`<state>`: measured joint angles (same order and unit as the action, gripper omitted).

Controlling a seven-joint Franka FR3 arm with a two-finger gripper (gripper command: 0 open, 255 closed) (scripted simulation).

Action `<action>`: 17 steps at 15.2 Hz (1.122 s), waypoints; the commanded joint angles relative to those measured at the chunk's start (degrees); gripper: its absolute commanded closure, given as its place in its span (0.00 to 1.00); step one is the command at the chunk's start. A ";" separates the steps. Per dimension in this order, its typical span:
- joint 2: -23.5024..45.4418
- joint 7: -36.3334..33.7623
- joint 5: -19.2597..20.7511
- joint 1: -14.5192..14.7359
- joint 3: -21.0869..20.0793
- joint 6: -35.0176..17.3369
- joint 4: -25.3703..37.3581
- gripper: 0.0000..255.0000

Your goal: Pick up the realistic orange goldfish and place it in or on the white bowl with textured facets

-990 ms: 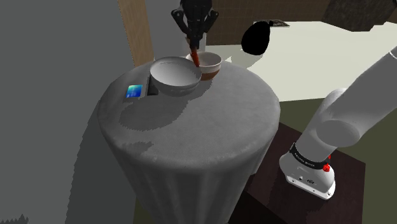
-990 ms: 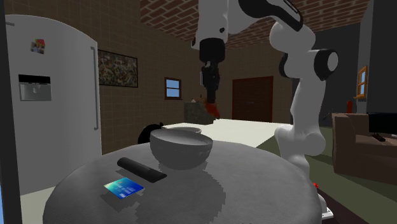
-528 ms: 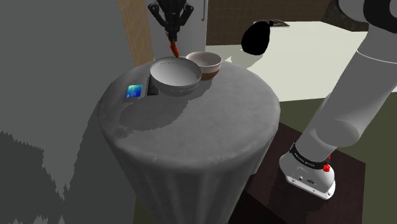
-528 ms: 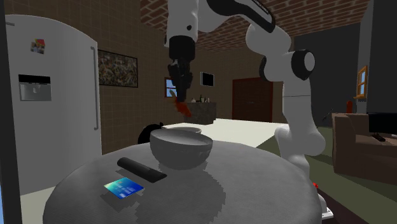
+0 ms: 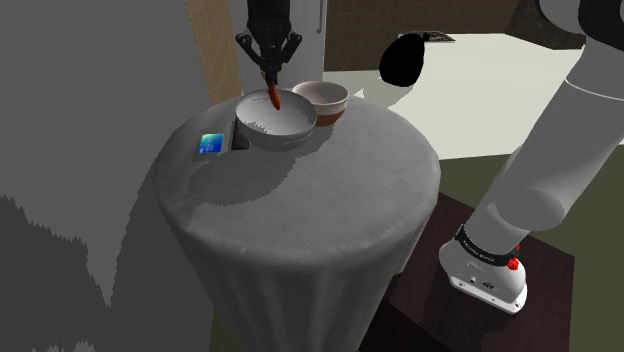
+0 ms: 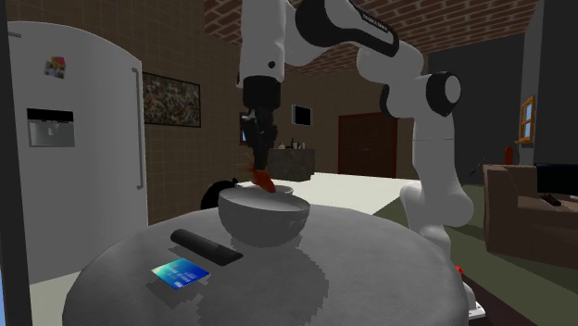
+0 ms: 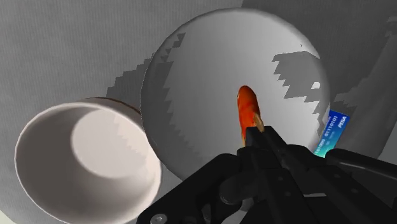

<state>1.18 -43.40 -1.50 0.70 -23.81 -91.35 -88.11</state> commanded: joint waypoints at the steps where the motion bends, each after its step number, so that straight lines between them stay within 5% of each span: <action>1: -0.56 0.01 -0.23 0.01 -0.02 -1.63 -2.11 1.00; 13: -1.40 0.37 -0.59 -0.05 0.13 -5.45 -6.70 1.00; 14: -1.29 0.50 -0.54 -0.12 0.19 -5.46 -6.62 0.00; 17: -1.19 0.43 -0.50 -0.08 0.16 -5.37 -6.44 0.00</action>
<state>-0.01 -42.98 -1.99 0.62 -23.65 -96.74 -94.49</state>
